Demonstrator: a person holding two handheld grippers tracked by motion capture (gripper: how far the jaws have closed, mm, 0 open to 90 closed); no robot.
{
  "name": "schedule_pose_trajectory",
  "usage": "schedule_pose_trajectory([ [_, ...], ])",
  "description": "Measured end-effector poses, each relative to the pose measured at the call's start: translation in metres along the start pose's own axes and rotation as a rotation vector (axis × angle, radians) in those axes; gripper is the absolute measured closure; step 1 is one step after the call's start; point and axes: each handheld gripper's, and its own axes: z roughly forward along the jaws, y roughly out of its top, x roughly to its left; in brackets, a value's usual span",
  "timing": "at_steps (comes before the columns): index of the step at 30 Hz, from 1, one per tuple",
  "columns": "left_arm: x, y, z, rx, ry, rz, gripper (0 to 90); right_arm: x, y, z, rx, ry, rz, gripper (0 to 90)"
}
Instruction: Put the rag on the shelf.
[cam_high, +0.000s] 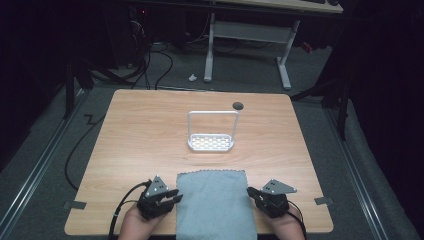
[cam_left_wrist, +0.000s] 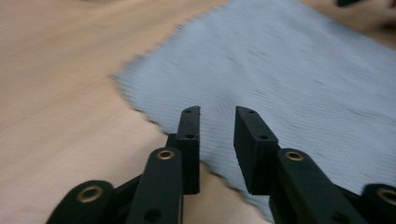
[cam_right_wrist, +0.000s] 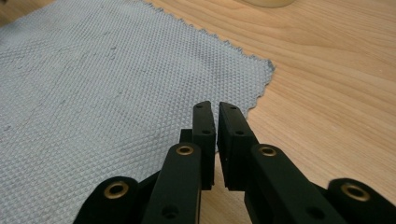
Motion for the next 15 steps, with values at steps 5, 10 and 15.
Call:
schedule_pose_trajectory([
  [5, 0.018, 0.008, 0.014, -0.004, 0.073, -0.047, 67.0, -0.005, -0.003, -0.001, 0.002, 0.004, 0.004, 83.2],
  [10, 0.024, 0.014, 0.033, 0.001, 0.113, -0.065, 64.9, -0.009, -0.004, -0.003, -0.017, 0.0, 0.026, 81.2],
  [15, 0.027, 0.016, 0.041, -0.002, 0.111, -0.097, 65.7, -0.011, -0.004, -0.002, -0.023, -0.006, 0.044, 78.3],
])
